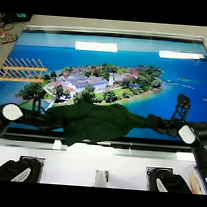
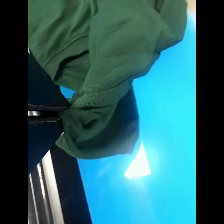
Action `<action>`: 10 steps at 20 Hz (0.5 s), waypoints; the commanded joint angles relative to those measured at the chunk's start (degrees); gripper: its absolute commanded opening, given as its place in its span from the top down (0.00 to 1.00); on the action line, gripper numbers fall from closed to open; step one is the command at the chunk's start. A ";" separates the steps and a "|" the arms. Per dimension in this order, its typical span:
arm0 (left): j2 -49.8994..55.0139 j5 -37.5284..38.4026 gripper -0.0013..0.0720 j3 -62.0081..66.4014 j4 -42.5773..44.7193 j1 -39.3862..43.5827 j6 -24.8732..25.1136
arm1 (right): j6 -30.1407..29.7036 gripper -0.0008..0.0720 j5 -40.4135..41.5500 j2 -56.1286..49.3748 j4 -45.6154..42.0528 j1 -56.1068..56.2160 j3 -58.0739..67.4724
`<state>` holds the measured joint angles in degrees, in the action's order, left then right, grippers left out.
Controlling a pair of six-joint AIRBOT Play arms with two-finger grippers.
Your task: Fold the shirts.
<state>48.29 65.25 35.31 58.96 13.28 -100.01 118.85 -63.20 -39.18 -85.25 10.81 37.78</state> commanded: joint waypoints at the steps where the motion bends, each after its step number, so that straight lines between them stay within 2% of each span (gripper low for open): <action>1: 1.20 -11.65 0.13 -6.16 -6.38 8.04 -4.28 | -0.74 0.96 -2.08 0.00 0.28 0.07 -0.07; 4: 4.13 -22.27 0.13 -7.15 -8.66 14.60 -7.08 | -1.66 0.96 -2.27 0.00 0.26 0.07 -0.07; 8: 14.82 -24.92 0.13 -7.10 -11.26 19.85 -7.08 | -1.66 0.96 -2.54 0.00 0.28 0.07 -0.07; 10: 18.29 -28.17 0.14 -6.99 -18.12 21.35 -2.10 | -1.66 0.96 -2.54 0.00 0.28 0.07 -0.07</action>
<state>61.32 42.30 28.53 47.83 31.57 -105.78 117.34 -65.49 -39.18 -85.01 10.83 37.74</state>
